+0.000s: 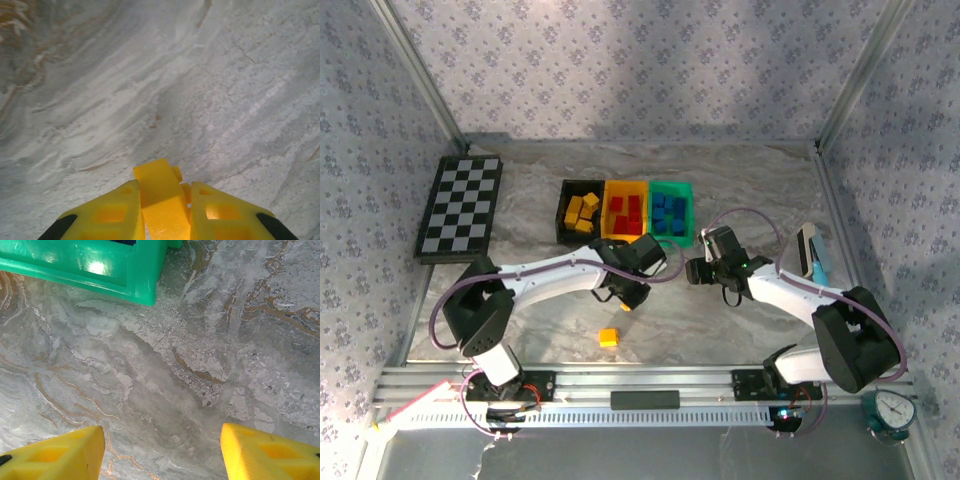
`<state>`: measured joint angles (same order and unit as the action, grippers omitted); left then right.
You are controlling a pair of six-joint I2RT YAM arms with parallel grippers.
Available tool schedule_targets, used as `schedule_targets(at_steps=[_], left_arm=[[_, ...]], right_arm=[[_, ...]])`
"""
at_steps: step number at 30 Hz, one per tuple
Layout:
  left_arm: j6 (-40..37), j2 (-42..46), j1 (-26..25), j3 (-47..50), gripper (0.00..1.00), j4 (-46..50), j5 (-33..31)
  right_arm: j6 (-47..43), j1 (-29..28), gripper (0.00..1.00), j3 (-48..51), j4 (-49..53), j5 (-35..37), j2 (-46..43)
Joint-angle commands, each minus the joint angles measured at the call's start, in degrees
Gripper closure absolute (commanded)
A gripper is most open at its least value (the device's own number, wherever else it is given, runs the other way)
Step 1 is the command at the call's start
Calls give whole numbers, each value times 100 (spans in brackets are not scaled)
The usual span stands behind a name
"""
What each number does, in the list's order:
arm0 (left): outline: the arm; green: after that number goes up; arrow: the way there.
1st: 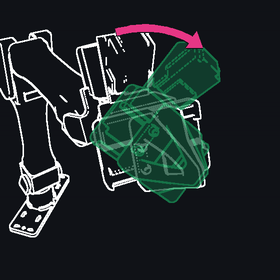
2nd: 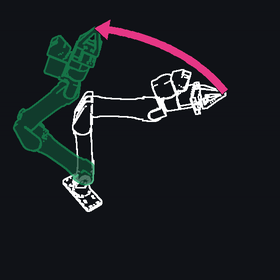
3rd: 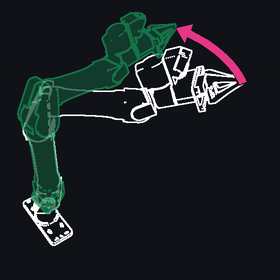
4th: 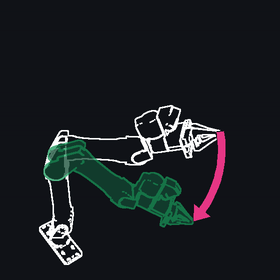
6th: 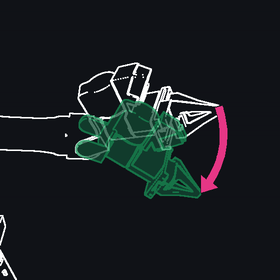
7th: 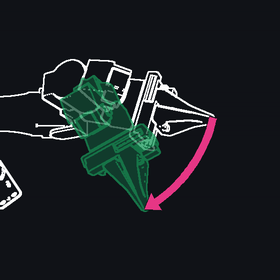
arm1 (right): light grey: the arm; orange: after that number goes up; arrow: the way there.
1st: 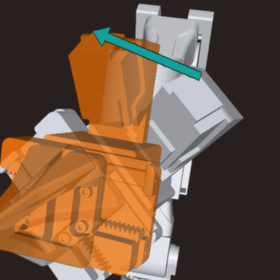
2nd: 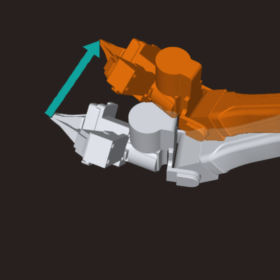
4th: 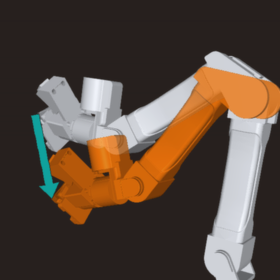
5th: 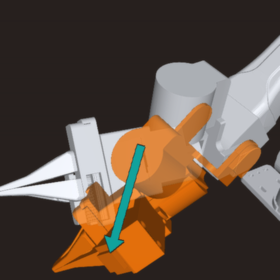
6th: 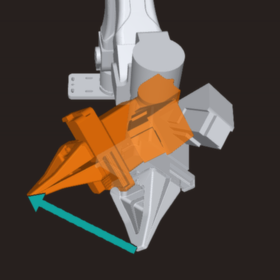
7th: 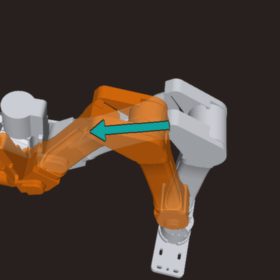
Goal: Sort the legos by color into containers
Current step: Pick up the lego from the middle-left of the table, then place the lego in the container.
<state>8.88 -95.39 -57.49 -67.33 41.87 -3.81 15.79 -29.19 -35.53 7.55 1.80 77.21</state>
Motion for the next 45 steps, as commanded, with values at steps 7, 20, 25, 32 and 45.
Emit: schedule_targets(at_steps=[7,20,25,32,45], left_arm=[[308,265,609,211,88,-497,-639],[237,511,1947,-268,90,-697,-711],[212,428,2473,-568,89,-788,-779],[177,-42,3119,-1211,89,-902,-793],[468,-1268,3736,-2003,89,-1385,-615]], right_arm=[[-15,-38,36,-125,140,133,-83],[-23,-41,36,-129,144,154,-115],[-15,-49,36,-129,137,129,-112],[-23,-43,36,-135,145,158,-111],[-23,-25,36,-74,200,259,-316]])
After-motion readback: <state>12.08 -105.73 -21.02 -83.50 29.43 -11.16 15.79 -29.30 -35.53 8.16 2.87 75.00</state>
